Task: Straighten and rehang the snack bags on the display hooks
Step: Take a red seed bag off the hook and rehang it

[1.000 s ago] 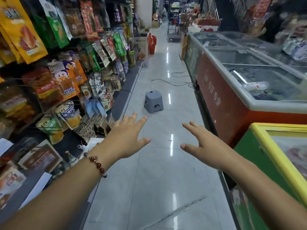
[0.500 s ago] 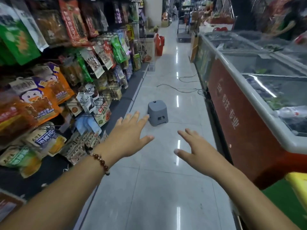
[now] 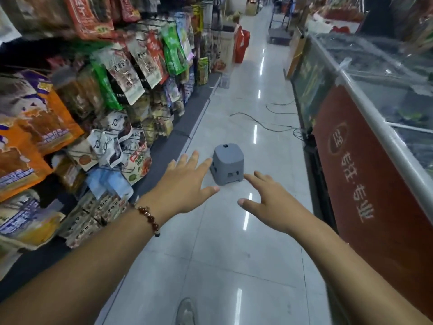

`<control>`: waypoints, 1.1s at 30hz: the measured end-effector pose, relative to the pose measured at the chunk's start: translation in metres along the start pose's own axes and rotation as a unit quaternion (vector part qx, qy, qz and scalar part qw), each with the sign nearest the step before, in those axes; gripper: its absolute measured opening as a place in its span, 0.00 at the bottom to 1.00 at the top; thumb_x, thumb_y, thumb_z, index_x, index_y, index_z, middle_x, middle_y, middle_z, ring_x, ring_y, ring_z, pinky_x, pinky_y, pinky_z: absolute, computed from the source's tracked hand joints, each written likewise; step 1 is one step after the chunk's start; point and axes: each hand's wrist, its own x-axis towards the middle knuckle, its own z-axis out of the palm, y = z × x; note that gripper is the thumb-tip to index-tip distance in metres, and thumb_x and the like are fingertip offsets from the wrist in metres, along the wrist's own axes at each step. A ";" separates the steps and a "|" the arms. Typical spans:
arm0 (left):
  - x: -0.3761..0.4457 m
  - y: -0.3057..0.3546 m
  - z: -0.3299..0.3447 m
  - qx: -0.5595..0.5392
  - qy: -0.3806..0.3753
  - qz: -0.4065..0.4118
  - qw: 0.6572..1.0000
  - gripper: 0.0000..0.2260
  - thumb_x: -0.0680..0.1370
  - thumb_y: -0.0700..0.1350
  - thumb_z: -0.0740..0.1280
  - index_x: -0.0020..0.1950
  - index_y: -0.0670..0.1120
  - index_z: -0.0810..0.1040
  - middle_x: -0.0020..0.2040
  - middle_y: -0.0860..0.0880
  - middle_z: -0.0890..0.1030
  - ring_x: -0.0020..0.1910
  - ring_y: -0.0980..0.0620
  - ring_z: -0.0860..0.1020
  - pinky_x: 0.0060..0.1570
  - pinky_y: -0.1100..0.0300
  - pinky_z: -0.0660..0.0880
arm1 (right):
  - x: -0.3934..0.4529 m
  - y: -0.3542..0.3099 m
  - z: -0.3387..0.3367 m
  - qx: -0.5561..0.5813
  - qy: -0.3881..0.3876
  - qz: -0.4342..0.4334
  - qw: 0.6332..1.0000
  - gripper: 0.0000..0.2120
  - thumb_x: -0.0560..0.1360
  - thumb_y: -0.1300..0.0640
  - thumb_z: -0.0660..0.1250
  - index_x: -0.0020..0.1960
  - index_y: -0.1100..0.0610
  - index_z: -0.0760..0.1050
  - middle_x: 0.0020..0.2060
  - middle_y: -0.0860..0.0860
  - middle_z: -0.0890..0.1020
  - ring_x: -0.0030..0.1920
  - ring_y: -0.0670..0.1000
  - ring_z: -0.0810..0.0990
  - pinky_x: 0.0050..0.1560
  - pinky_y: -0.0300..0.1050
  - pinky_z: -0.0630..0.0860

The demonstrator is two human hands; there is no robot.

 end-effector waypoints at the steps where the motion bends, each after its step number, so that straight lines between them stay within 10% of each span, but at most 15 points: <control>1: 0.024 -0.007 -0.006 0.005 -0.006 0.007 1.000 0.35 0.79 0.67 0.53 0.80 0.55 0.44 0.80 0.46 0.42 0.79 0.43 0.44 0.75 0.44 0.46 | 0.021 0.000 -0.006 0.006 0.001 0.006 1.000 0.34 0.78 0.41 0.62 0.79 0.45 0.51 0.79 0.48 0.52 0.77 0.51 0.54 0.75 0.49 0.56; 21: 0.458 -0.070 -0.100 0.089 -0.017 -0.051 0.995 0.36 0.77 0.71 0.48 0.80 0.56 0.43 0.80 0.47 0.40 0.79 0.43 0.42 0.76 0.42 0.46 | 0.437 0.139 -0.185 -0.039 -0.013 0.023 0.999 0.34 0.80 0.36 0.51 0.80 0.48 0.46 0.80 0.50 0.45 0.79 0.56 0.43 0.76 0.52 0.46; 33: 0.617 -0.181 -0.115 -0.002 0.017 -0.128 0.992 0.38 0.75 0.72 0.51 0.79 0.58 0.42 0.80 0.48 0.39 0.79 0.41 0.44 0.75 0.43 0.48 | 0.678 0.106 -0.231 -0.080 -0.023 -0.093 0.992 0.34 0.79 0.37 0.56 0.79 0.47 0.49 0.79 0.50 0.49 0.79 0.55 0.45 0.77 0.51 0.48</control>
